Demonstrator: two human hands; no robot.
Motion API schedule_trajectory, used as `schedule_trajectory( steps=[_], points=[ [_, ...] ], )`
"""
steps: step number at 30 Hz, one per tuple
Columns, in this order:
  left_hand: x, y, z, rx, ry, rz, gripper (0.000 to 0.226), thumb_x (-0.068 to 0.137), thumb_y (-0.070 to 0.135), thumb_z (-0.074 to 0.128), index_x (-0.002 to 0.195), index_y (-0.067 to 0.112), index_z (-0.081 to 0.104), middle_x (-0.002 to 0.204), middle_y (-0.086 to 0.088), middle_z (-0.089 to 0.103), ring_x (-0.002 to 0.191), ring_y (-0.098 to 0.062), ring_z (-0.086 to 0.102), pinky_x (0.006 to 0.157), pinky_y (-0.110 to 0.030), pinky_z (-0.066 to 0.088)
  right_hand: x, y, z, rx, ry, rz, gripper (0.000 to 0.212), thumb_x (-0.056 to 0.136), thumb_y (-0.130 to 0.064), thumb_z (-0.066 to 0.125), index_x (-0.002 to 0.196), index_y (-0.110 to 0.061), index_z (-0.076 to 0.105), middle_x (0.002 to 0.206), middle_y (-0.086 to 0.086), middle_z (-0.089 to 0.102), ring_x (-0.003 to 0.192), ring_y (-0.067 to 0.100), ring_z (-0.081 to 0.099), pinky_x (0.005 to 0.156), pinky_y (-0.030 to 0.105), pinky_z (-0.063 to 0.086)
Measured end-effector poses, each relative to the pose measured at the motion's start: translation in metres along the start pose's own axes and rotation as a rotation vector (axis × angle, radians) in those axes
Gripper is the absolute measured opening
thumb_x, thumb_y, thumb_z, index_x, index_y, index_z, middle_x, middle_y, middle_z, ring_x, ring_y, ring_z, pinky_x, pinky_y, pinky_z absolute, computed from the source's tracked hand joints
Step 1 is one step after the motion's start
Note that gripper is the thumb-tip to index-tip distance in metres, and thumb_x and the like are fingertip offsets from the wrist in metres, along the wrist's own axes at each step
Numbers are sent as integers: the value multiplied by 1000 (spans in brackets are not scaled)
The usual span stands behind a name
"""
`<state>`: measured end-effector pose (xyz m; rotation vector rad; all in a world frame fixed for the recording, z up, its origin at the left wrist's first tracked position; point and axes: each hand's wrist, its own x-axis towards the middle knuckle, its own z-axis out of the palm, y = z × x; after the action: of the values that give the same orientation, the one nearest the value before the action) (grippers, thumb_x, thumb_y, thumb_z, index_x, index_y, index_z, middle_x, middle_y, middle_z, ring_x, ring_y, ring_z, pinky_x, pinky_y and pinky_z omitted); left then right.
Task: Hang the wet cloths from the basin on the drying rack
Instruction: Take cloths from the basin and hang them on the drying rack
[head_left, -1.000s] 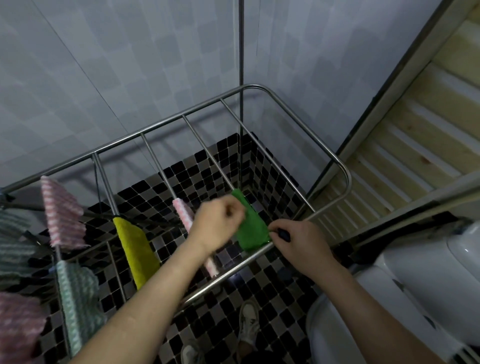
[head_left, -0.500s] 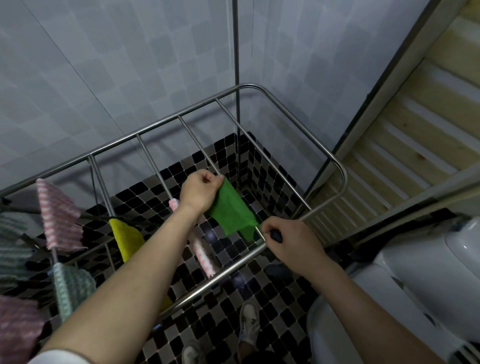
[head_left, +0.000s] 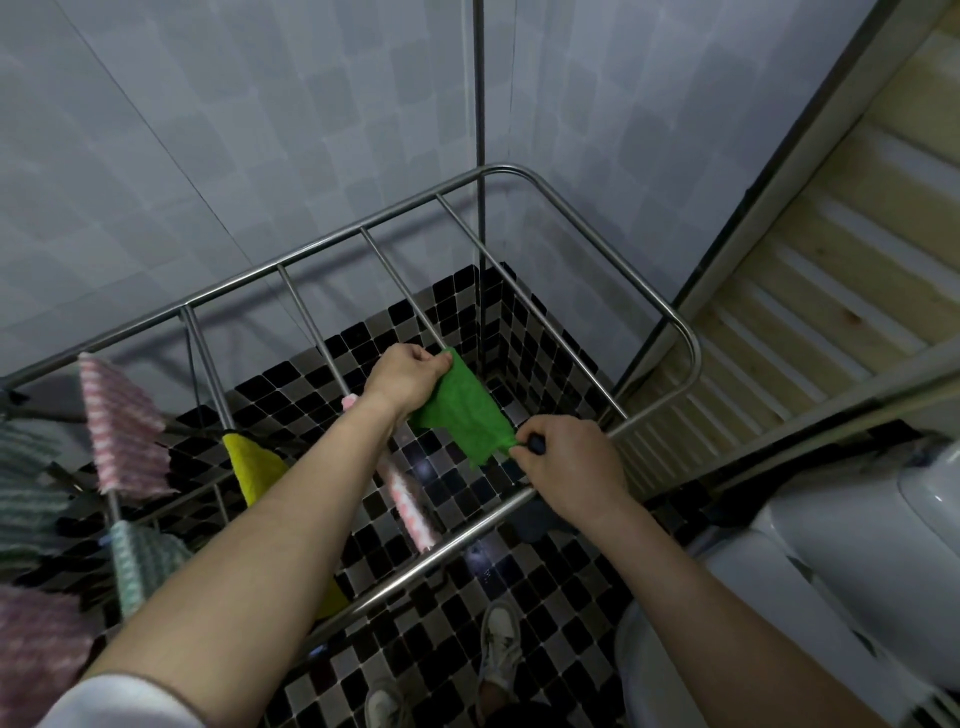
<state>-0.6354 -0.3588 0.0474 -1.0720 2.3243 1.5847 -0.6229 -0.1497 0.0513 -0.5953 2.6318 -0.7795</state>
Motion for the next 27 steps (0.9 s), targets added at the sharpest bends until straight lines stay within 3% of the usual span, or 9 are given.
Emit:
schedule_trajectory(
  steps=[4,9,12,14,17,19,21,23,27],
  points=[
    [1,2,-3,149,62,95,27,91,34,63,69,20,58,69,2,62,65,-16,59,69,-33,51,-6,3,1,-174,82,-235,9,94,-26,61,92,-20,67,81,-8,61,64,8,56,53,16,37],
    [-5,4,-5,424,128,147,22,93,40,58,83,22,64,82,3,66,74,-16,61,66,-28,44,-5,16,-5,-222,175,-520,6,82,-16,72,86,-14,68,96,-5,66,50,10,56,43,22,47],
    [-17,4,-1,524,211,214,20,92,36,58,103,20,56,101,-1,58,82,-21,59,66,-31,43,-1,20,-4,-270,178,-555,11,79,-14,75,85,-15,66,84,-4,65,44,11,51,39,21,40],
    [-37,4,3,476,219,353,19,88,25,63,101,21,51,103,1,50,81,-19,56,65,-31,43,0,22,1,-283,183,-573,12,79,-14,75,84,-15,64,80,-4,63,44,11,49,39,20,37],
    [-74,-1,18,551,-68,449,15,83,13,64,86,26,56,90,8,58,83,-13,59,71,-28,51,0,24,5,-263,217,-577,12,78,-13,75,83,-13,63,80,-2,62,43,10,46,39,17,31],
    [-89,-11,31,644,-142,475,10,85,18,65,87,26,59,90,8,62,85,-15,62,74,-32,54,-1,26,6,-251,247,-585,12,78,-13,74,83,-11,64,81,0,62,43,11,47,40,16,30],
    [-96,-20,40,676,-60,532,9,87,27,64,94,23,59,94,5,63,87,-18,62,74,-34,53,-1,29,6,-223,268,-606,8,83,-17,67,85,-10,65,83,2,63,45,12,50,39,17,35],
    [-98,-25,46,740,41,595,18,90,36,60,100,21,59,97,4,63,86,-19,63,71,-34,53,-2,30,7,-193,294,-629,18,88,-24,56,87,-8,66,84,3,64,47,13,53,39,20,41],
    [-99,-31,51,745,163,705,21,92,38,55,97,17,58,91,1,64,78,-20,64,61,-34,54,-3,31,10,-175,355,-663,19,91,-19,55,88,-6,69,86,6,66,49,16,56,40,26,47]
  ],
)
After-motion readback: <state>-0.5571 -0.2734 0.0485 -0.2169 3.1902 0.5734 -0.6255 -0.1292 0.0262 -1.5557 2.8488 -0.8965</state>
